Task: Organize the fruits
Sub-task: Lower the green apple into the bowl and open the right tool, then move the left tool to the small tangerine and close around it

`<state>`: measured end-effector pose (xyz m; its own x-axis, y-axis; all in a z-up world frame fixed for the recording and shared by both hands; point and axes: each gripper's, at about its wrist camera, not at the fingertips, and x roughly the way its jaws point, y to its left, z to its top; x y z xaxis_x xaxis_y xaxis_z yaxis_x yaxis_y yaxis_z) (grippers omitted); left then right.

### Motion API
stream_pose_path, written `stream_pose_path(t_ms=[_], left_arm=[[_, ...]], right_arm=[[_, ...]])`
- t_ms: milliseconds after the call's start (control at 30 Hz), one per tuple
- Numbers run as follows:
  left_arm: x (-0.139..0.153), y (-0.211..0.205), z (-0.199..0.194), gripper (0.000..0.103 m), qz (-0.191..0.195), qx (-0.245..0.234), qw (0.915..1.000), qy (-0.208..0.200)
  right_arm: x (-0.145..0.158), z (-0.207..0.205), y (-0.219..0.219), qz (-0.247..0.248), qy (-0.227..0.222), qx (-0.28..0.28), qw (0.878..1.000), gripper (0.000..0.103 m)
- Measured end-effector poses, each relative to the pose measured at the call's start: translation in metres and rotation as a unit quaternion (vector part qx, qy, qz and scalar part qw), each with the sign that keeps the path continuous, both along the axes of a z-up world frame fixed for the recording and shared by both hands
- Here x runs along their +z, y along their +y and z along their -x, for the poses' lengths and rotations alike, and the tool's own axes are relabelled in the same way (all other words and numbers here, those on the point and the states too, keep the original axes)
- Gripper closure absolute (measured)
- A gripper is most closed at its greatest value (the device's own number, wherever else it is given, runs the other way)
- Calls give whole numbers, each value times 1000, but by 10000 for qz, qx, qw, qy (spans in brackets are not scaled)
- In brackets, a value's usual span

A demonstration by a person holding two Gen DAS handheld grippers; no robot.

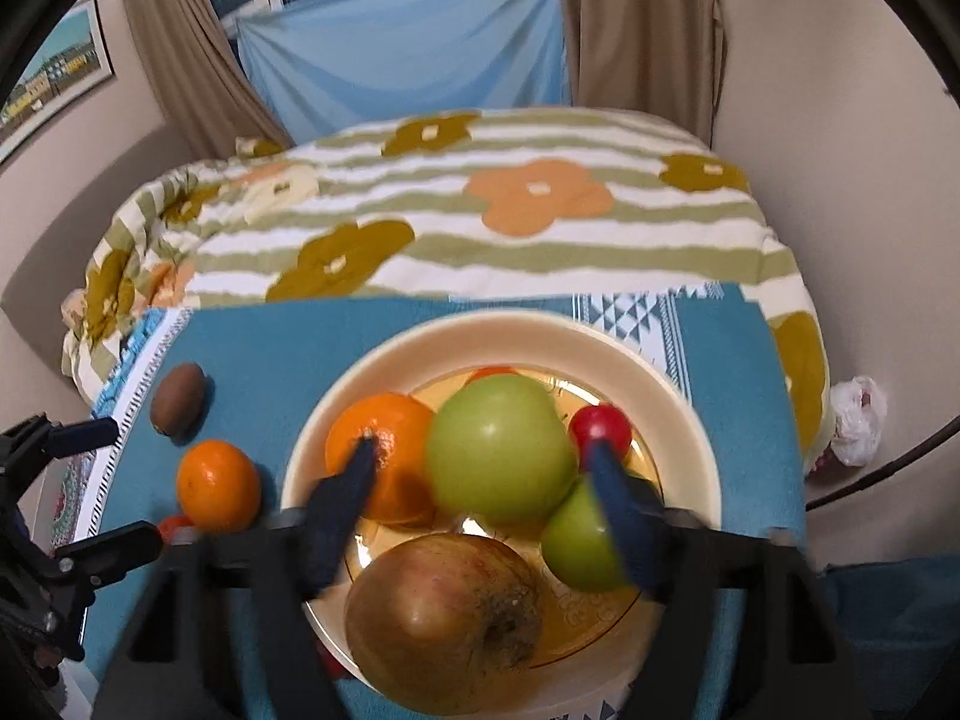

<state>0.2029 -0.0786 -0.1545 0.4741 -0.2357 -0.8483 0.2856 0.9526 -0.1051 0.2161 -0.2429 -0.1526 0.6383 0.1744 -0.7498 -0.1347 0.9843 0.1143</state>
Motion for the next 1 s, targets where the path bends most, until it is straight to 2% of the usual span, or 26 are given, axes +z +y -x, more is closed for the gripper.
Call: stream_pose_path(t_ms=[33,500,1000], left_arm=[[0,0,1,0,-5,13,10000,-5],[20,5,32,0,-39,233,9995,-215],[68,27,110,0,-98,736,9946,-723]], right_arm=[[3,2,0,-22,-66,8,10000,0],[25,33,-3,-138,-219,6,9997,0],[66,96,3,-95,-290,268,9992,0]])
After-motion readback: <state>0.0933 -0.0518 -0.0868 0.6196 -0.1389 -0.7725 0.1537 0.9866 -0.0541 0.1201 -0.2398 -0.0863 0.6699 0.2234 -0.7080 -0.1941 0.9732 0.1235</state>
